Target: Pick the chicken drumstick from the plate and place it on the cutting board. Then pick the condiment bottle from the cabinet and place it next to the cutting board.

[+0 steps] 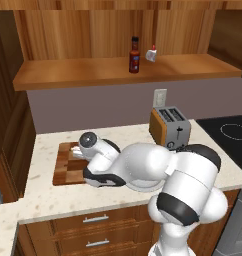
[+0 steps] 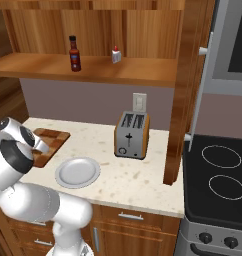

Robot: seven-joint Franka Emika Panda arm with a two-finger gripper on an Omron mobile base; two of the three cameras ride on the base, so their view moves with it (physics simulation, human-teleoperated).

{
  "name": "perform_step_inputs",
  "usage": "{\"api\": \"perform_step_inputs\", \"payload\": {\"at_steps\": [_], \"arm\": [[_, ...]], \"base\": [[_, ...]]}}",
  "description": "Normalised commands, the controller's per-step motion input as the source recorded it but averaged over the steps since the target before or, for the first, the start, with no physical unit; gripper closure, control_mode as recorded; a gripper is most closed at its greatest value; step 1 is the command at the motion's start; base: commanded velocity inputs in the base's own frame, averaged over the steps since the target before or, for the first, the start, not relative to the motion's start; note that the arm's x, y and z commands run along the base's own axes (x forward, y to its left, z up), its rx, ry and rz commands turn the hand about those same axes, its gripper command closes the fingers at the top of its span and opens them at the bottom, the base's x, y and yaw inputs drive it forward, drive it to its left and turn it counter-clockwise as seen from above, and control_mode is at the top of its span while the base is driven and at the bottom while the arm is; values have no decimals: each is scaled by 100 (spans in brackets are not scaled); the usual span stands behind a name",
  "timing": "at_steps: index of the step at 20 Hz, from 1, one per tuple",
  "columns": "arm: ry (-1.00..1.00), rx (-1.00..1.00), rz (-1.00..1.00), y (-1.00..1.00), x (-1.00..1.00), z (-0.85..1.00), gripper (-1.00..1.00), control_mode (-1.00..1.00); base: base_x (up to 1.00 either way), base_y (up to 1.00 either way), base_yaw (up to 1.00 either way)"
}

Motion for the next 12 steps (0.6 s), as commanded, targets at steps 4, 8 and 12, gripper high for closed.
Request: {"api": "perform_step_inputs", "payload": {"at_steps": [4, 8, 12], "arm": [[0, 0, -6, 17, 5, -17, 100, -100], [0, 0, -6, 21, 0, -29, 100, -100], [0, 0, -6, 20, 0, -23, -100, -100]], "base": [[0, 0, 0], [0, 0, 0], [0, 0, 0]]}}
